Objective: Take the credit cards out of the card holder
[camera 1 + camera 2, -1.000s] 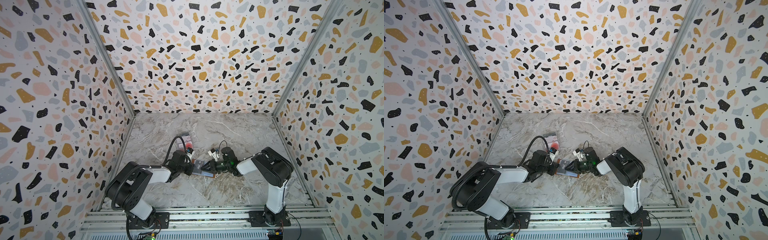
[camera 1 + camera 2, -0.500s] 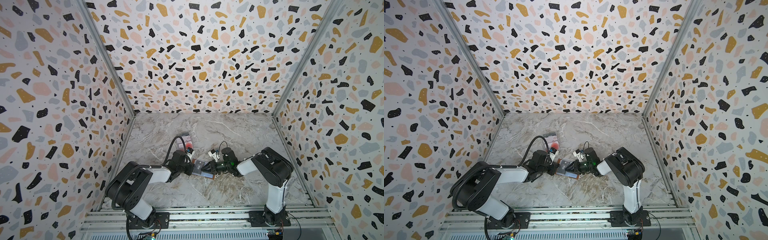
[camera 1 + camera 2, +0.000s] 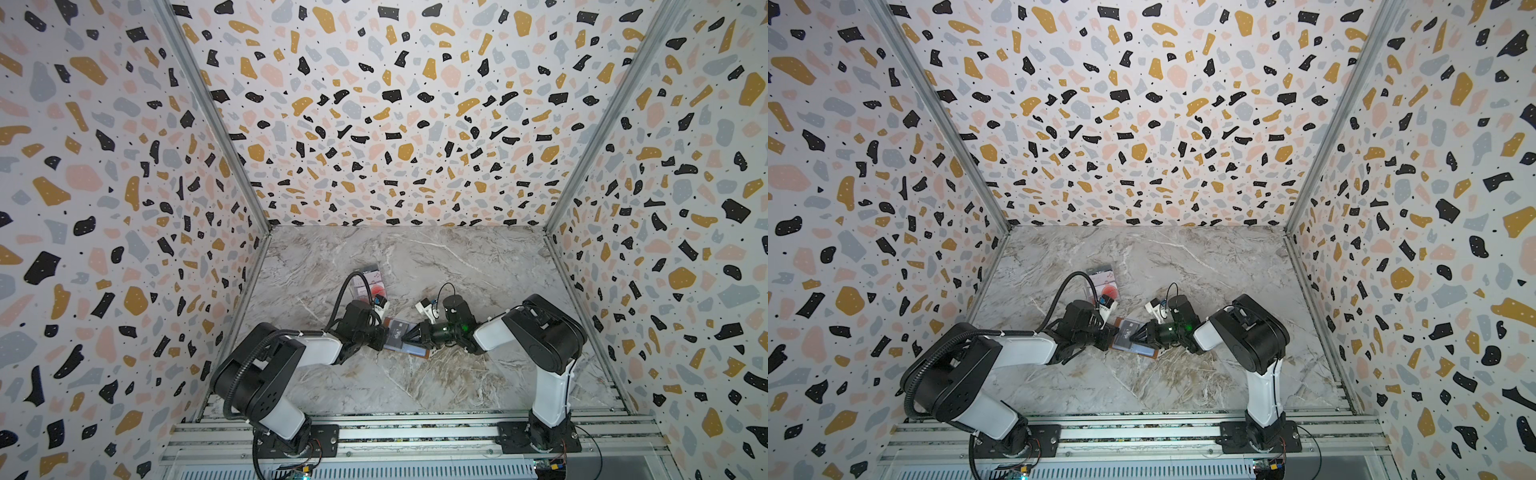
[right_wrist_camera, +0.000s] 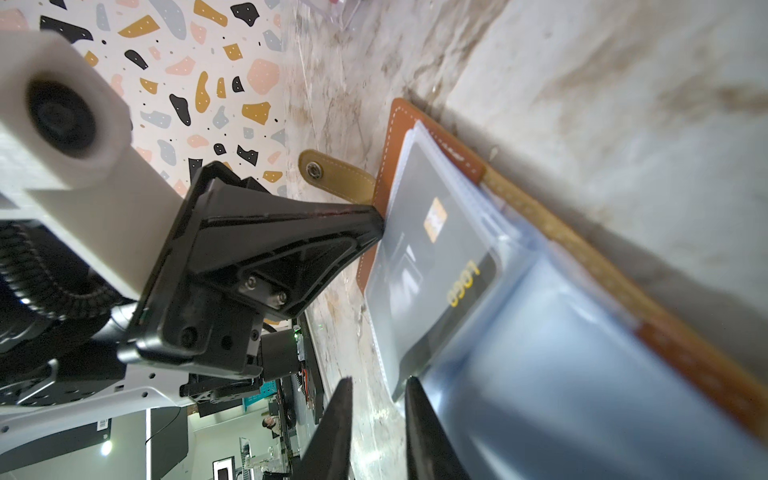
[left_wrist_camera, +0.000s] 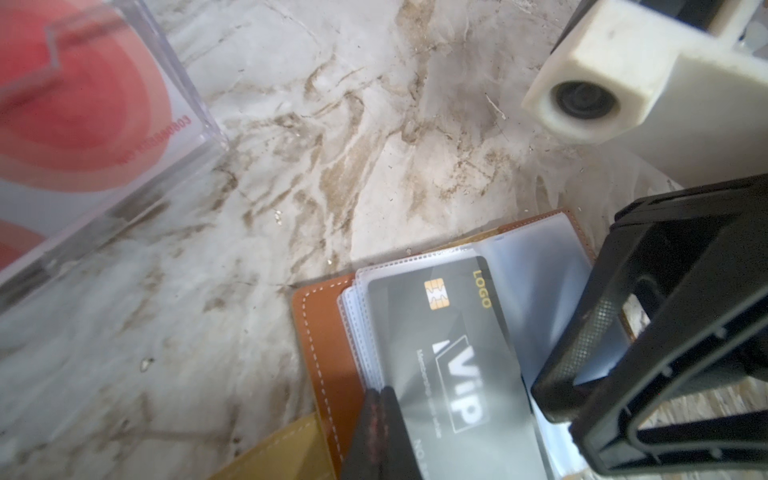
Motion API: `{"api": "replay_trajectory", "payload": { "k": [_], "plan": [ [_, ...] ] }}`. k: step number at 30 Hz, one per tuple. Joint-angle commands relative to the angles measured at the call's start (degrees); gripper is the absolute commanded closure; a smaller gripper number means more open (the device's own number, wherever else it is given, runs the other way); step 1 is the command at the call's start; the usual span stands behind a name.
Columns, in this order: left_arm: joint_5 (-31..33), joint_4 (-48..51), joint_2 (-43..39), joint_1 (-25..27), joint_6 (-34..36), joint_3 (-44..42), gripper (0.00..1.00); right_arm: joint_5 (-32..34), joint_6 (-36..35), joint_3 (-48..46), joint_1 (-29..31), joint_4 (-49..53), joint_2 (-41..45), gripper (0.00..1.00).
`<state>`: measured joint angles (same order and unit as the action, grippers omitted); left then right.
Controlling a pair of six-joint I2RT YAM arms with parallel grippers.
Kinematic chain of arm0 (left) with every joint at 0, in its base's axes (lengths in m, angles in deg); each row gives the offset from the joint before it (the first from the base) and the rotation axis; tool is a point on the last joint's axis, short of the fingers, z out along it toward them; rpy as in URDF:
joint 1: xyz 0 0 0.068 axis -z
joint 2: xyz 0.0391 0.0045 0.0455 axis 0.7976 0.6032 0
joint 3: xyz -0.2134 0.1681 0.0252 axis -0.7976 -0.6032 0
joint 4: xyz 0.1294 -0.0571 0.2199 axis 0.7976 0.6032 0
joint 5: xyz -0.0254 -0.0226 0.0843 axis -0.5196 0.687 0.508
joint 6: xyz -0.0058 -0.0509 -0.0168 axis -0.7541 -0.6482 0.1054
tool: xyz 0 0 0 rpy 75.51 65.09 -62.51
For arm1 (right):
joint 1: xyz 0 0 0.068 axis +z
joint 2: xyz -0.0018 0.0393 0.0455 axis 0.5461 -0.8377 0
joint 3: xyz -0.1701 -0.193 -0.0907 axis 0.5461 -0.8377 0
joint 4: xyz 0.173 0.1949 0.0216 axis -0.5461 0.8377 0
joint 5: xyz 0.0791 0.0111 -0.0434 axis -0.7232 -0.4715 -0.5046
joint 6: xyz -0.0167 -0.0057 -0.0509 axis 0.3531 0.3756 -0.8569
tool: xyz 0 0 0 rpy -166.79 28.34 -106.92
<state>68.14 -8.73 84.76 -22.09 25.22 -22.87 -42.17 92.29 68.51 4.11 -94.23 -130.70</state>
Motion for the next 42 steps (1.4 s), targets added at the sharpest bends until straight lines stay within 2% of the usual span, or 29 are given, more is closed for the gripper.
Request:
{"api": "replay_trajectory", "payload": {
  "k": [1, 19, 26, 42],
  "plan": [
    [-1.2, 3.7, 1.8, 0.1, 0.2, -0.5, 1.0, -0.8, 0.6, 0.1, 0.3, -1.3, 0.0, 0.76],
    [-1.2, 3.7, 2.1, 0.1, 0.3, -0.4, 1.0, -1.0, 1.5, -2.5, 0.3, -2.7, -0.2, 0.76],
    [-1.1, 3.8, 1.9, 0.1, 0.2, -0.5, 1.0, -2.4, 3.4, -1.7, 0.3, -6.7, -1.9, 0.76],
    [-1.2, 3.9, 2.1, 0.1, 0.2, -0.4, 1.0, -2.7, 4.2, -1.1, 0.3, -8.7, -3.7, 0.77]
  ]
}}
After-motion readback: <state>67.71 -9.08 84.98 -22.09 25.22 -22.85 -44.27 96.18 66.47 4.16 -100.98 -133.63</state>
